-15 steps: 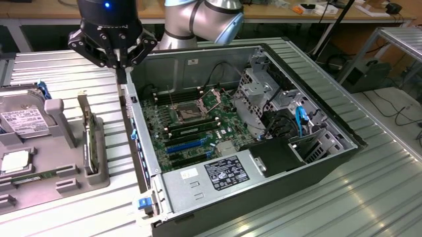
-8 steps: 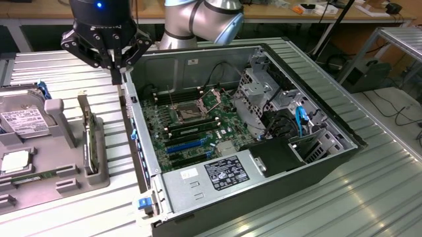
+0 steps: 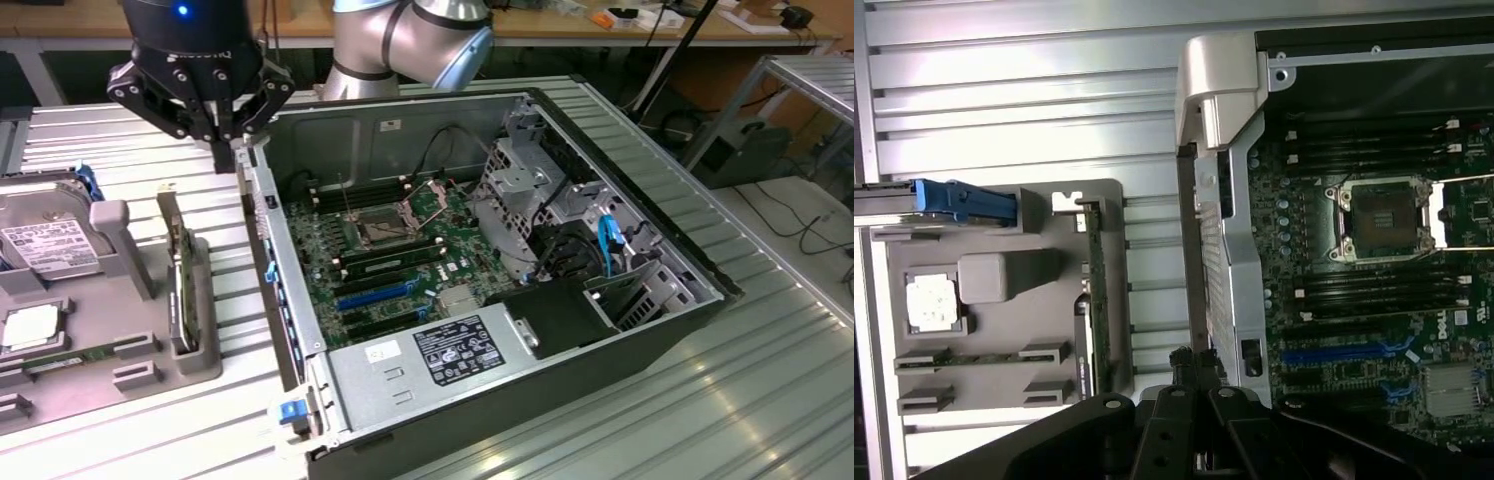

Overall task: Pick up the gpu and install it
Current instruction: 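Reach for the gpu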

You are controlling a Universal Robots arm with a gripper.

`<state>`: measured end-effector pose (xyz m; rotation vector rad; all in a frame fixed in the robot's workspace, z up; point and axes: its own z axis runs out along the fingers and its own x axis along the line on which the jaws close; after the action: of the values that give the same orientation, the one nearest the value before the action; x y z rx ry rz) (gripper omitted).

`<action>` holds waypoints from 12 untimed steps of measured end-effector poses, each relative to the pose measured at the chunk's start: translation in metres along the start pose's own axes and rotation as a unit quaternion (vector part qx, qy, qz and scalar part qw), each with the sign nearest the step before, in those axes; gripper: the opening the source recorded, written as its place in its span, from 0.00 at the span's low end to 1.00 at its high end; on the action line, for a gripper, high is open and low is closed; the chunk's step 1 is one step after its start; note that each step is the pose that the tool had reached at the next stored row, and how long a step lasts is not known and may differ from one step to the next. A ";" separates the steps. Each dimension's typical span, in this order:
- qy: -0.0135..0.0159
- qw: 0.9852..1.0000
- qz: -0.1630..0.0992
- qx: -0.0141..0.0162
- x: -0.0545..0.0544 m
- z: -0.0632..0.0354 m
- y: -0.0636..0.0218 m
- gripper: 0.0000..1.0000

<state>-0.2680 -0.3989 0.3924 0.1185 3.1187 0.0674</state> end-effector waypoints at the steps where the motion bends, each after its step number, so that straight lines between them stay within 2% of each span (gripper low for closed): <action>1: 0.000 1.000 0.000 0.000 0.001 0.0000 -0.0001 0.11; 12: 0.000 1.000 0.000 0.000 0.013 -0.0001 -0.0010 0.11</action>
<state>-0.2806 -0.3989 0.3922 0.1185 3.1195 0.0674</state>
